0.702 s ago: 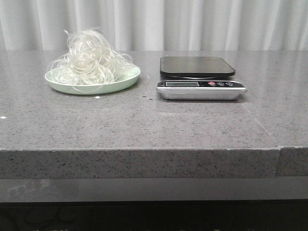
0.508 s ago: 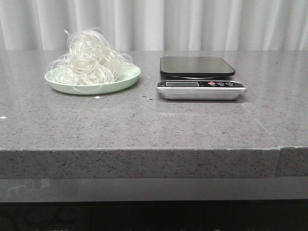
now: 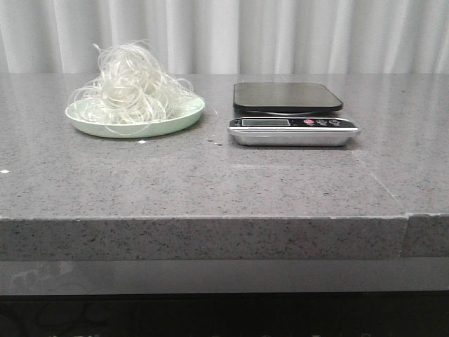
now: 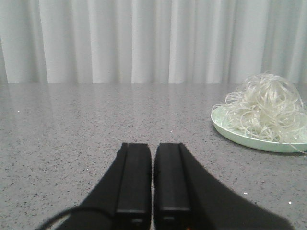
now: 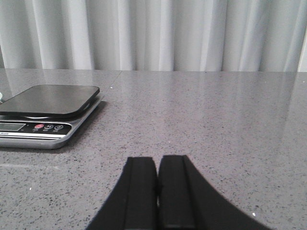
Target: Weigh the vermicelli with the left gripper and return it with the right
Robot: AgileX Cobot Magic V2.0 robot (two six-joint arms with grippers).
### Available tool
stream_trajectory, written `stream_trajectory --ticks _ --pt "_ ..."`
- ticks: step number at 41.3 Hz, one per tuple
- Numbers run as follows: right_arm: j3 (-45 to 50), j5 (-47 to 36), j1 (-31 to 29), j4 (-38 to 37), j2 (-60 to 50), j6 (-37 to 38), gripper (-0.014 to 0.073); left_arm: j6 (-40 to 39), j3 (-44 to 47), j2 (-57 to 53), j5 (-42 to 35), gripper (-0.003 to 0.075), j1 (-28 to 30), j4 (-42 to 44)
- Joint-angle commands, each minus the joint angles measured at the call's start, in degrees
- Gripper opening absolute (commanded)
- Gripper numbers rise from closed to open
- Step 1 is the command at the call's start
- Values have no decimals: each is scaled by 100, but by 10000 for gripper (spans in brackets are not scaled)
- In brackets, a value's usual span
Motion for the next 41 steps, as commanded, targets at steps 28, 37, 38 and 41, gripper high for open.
stream_trajectory --ticks 28,37,38,41 --pt "-3730 1392 -30 -195 1060 -5 159 -67 -3417 187 627 142 -9 5" --pt "-4823 2113 -30 -195 2101 -5 159 -67 -4514 1072 1320 142 -9 5" --pt "-4884 2221 -30 -195 2192 -5 159 -67 -4581 1209 1390 142 -9 5" --pt "-5023 2430 -30 -190 2533 -5 159 -67 -4772 1589 1675 142 -9 5"
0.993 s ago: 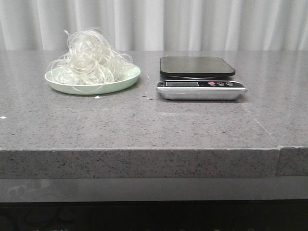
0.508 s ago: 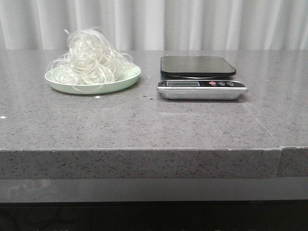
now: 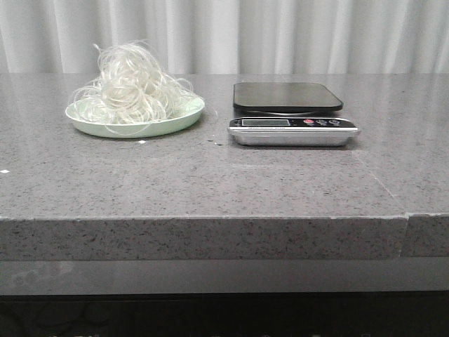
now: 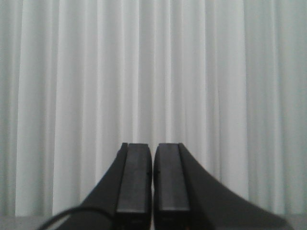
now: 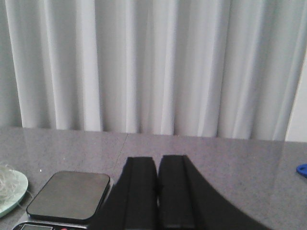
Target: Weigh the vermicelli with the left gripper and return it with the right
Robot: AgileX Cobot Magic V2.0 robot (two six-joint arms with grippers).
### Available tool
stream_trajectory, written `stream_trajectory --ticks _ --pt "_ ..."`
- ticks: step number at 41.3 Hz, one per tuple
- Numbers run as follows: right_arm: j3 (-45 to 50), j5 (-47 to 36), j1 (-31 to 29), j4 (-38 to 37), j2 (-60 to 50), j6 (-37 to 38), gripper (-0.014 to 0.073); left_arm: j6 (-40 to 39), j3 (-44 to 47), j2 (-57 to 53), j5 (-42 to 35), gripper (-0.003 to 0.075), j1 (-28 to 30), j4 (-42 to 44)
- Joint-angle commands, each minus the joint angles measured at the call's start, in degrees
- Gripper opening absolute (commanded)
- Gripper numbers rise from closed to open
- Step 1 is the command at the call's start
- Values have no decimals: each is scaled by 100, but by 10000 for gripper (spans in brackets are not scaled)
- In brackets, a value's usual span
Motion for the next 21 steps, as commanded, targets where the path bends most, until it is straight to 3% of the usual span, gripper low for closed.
stream_trajectory --ticks 1,9,21 --pt "-295 -37 -30 -66 478 -5 159 -67 -324 591 64 142 -9 -6" --pt "-296 437 -30 -66 1256 -5 159 -67 -323 1501 505 142 -9 -6" --pt "-296 454 -30 -66 2170 -5 159 -67 -286 2632 1110 142 -9 -6"
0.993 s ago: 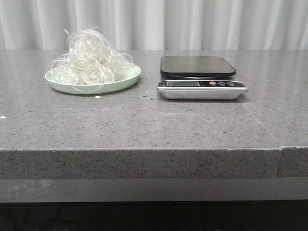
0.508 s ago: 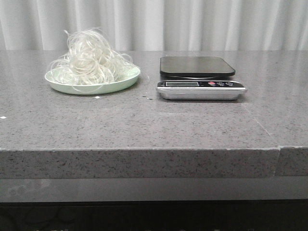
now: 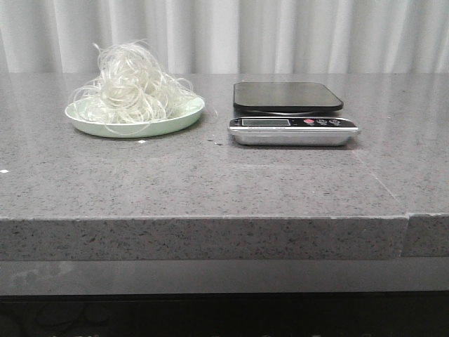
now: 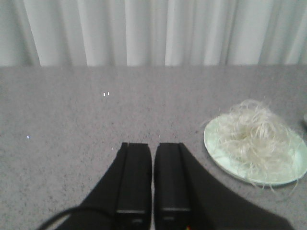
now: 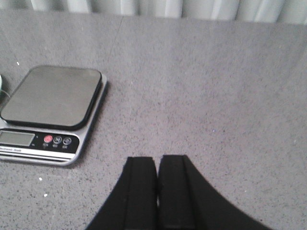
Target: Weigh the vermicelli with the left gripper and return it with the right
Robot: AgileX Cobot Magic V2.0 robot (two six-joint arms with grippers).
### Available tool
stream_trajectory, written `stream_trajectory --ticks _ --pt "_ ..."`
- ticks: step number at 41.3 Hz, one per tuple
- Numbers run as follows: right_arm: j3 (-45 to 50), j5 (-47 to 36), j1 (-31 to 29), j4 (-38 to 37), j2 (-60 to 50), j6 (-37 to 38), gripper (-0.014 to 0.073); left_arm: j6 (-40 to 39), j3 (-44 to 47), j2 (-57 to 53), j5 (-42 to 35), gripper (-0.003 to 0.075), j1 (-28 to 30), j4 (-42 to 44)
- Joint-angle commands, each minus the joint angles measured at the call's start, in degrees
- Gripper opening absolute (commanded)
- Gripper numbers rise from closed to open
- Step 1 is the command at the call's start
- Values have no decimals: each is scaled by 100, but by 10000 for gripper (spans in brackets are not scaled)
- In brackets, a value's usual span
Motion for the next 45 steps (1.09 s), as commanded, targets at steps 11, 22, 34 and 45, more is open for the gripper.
stream_trajectory --ticks 11,22,34,45 --pt "-177 -326 -30 -66 710 -5 159 -67 -119 870 16 142 -9 -6" --pt "-177 -215 -30 -176 862 -10 284 -67 -119 1093 -31 162 -21 -50" --pt "-177 -210 -30 -175 877 -10 588 -67 -119 1124 -588 510 -598 -50" --pt "-177 -228 -30 -175 902 -10 588 114 -715 2046 -640 512 -1637 -38"
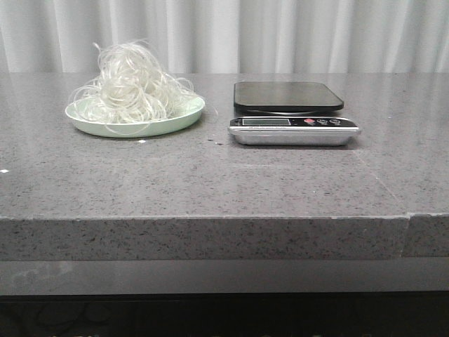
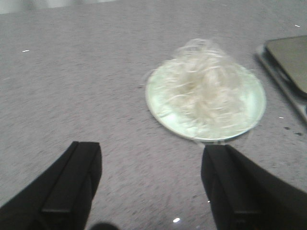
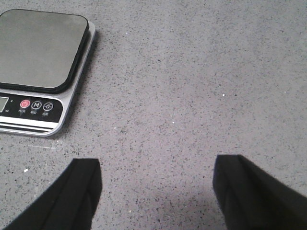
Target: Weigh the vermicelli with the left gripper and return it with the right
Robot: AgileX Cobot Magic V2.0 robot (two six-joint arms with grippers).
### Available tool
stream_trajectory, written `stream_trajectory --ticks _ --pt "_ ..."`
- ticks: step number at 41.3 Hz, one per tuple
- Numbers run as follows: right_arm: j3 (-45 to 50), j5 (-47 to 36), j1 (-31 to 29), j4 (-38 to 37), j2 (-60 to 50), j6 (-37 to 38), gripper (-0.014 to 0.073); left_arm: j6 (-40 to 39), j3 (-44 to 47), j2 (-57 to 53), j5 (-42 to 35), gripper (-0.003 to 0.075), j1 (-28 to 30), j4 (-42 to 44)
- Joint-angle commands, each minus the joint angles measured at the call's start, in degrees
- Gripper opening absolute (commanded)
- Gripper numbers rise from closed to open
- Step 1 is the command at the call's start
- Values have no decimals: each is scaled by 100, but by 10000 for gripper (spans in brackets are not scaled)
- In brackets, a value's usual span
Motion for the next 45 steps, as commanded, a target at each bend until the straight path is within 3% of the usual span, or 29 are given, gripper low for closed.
stream_trajectory --ticks 1,12,25,45 --pt "-177 -304 -30 -83 14 -10 588 17 -479 426 -453 512 -333 -28" --pt "-177 -304 -30 -83 14 -10 588 17 -1370 1892 -561 516 -742 -16" --pt "-177 -296 -30 -83 14 -10 588 17 -2232 3391 -1119 517 -836 -51" --pt "-177 -296 -30 -83 14 -10 588 17 -2641 4607 -1391 509 -836 -51"
